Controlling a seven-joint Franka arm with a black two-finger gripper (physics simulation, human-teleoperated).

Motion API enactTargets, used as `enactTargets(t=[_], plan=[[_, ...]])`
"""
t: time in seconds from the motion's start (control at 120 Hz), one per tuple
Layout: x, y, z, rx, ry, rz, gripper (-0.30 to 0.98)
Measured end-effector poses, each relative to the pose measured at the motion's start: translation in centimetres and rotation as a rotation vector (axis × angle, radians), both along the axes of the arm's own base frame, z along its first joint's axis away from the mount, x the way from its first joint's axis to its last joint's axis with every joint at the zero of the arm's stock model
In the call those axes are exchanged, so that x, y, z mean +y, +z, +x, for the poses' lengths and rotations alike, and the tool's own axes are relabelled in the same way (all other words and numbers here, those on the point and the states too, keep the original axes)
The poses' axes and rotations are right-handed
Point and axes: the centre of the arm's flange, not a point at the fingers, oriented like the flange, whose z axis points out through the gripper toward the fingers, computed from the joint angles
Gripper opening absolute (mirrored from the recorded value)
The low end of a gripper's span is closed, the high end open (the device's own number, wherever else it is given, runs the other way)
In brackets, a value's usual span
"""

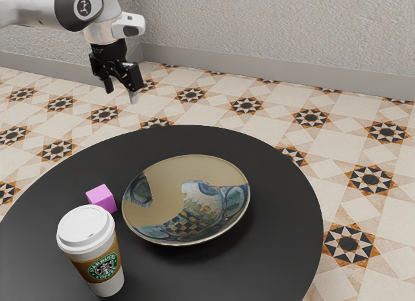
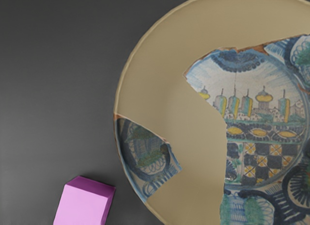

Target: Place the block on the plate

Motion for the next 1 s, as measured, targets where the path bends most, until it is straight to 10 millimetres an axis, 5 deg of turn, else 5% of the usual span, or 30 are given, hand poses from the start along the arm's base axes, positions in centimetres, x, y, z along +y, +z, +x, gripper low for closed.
enactTargets(t=[0.275, 0.65, 1.0], plan=[[0.0, -0.2, -0.1, 0.01, -0.004, 0.0, 0.69], [1.8, -8.4, -6.9, 0.185, -0.005, -0.004, 0.69], [8.2, -17.8, -8.0, 0.13, -0.055, 0.025, 0.69]])
